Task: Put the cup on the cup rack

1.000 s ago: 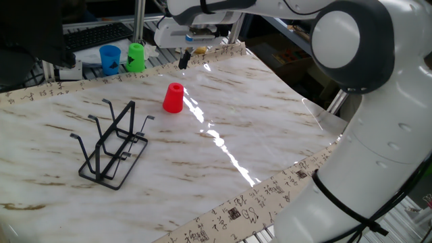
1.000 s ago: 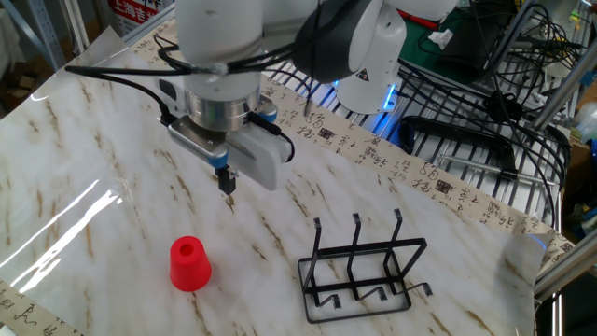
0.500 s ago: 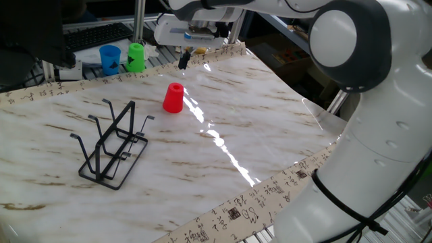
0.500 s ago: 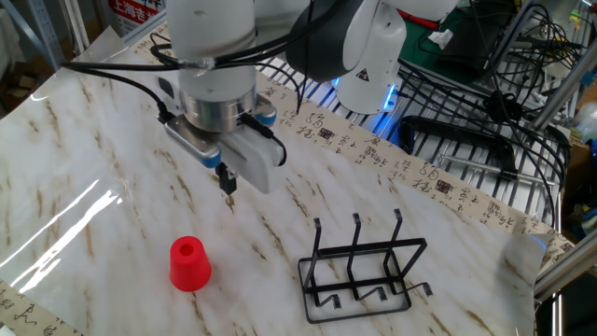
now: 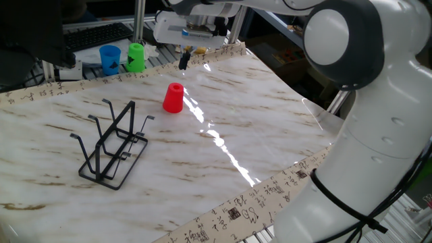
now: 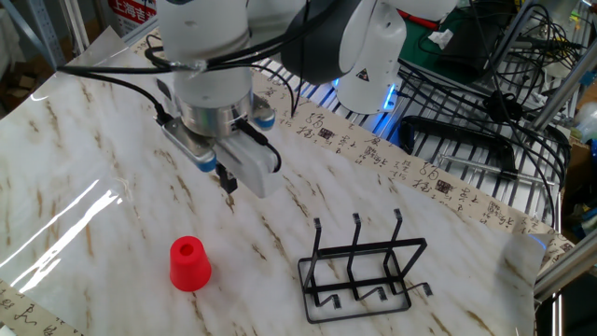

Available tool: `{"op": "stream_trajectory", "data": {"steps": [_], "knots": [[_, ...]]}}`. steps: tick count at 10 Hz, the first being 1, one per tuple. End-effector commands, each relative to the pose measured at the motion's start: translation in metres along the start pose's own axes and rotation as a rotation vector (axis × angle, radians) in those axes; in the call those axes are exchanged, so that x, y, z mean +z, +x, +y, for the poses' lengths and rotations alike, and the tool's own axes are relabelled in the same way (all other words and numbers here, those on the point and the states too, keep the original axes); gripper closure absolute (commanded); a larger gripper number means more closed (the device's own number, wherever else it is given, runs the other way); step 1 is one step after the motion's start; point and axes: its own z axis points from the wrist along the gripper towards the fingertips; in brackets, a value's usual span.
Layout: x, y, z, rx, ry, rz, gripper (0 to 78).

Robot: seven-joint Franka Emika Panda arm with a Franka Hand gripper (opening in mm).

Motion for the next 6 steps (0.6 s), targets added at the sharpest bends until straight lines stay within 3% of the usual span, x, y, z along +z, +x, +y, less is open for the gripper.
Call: {"op": "stream_trajectory", "data": {"steps": [1, 2, 4, 6], "knots": [[0.020, -0.016, -0.005, -0.038, 0.045, -0.023, 77.6], [0.024, -0.019, -0.006, -0.051, 0.054, -0.024, 77.6], [0.053, -0.036, -0.017, -0.110, 0.058, -0.035, 77.6], [0.077, -0.044, -0.020, -0.129, 0.051, -0.081, 77.6]]}}
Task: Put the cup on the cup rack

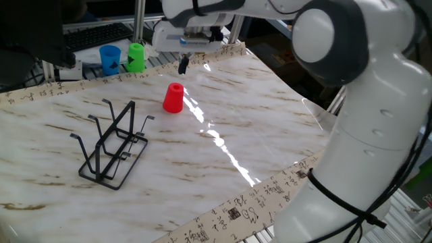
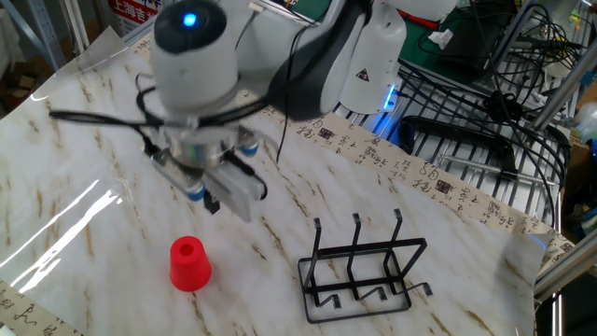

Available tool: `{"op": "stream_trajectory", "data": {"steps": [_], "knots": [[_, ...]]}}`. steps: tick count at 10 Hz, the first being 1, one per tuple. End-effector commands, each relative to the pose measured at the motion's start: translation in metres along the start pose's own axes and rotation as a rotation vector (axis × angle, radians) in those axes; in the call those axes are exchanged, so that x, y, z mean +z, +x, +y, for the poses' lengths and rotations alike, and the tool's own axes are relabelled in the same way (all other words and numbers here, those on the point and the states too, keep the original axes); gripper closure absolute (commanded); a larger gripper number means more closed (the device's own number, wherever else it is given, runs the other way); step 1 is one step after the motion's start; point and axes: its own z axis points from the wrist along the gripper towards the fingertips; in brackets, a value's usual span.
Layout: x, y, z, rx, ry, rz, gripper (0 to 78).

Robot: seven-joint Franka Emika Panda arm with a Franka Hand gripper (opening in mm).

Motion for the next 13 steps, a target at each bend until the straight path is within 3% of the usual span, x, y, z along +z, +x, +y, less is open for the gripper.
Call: {"op": "stream_trajectory", "data": {"steps": [1, 7, 13], "knots": [[0.047, -0.021, -0.009, -0.058, 0.008, -0.081, 77.6], [0.074, -0.034, -0.013, -0.074, 0.004, -0.081, 77.6], [0.080, -0.040, -0.014, -0.069, 0.002, -0.084, 77.6]]}}
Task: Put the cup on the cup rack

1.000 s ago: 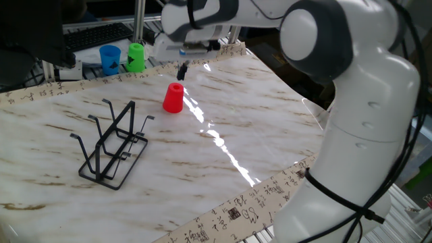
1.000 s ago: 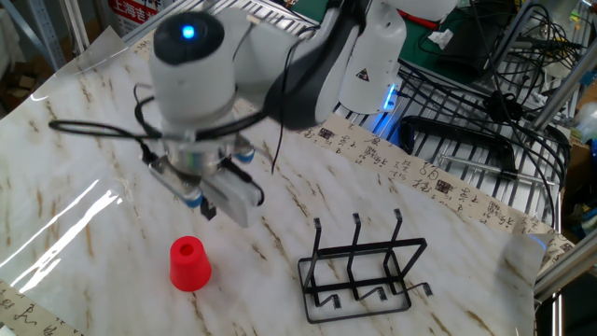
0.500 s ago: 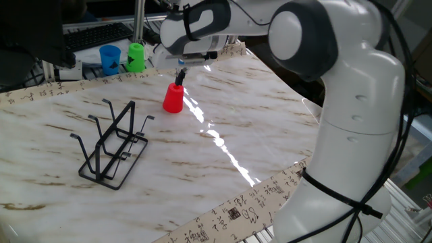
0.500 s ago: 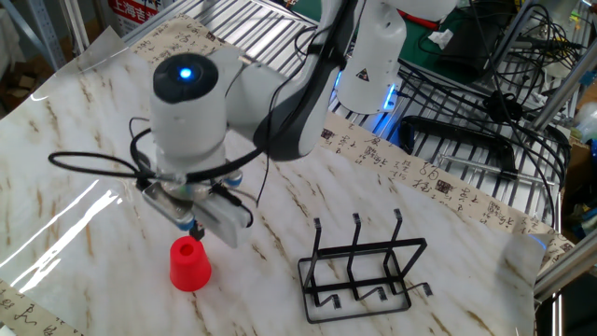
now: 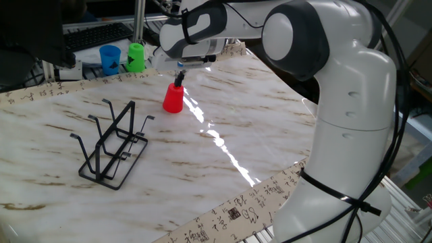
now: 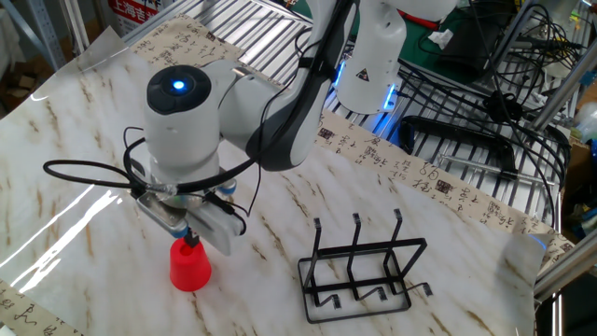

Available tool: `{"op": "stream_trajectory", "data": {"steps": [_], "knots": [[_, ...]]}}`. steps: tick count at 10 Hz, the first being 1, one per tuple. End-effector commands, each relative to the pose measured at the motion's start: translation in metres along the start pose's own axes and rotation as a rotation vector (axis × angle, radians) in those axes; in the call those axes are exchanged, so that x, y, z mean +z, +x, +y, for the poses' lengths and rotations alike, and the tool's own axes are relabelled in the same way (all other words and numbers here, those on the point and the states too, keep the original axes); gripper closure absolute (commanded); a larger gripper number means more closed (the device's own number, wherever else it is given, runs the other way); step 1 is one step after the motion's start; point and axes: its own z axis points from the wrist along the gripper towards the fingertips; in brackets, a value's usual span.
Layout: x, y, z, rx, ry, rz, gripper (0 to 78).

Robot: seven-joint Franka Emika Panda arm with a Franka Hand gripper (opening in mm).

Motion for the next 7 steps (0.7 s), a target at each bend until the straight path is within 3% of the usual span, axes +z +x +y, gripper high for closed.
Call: {"op": "stream_trajectory", "data": {"steps": [1, 2, 7], "knots": [[-0.0013, -0.0029, -0.0012, -0.015, 0.001, -0.001, 77.6], [-0.0013, -0.0029, -0.0012, -0.015, 0.001, -0.001, 0.1], [-0.0013, -0.0029, -0.0012, -0.015, 0.001, -0.001, 0.1]]}}
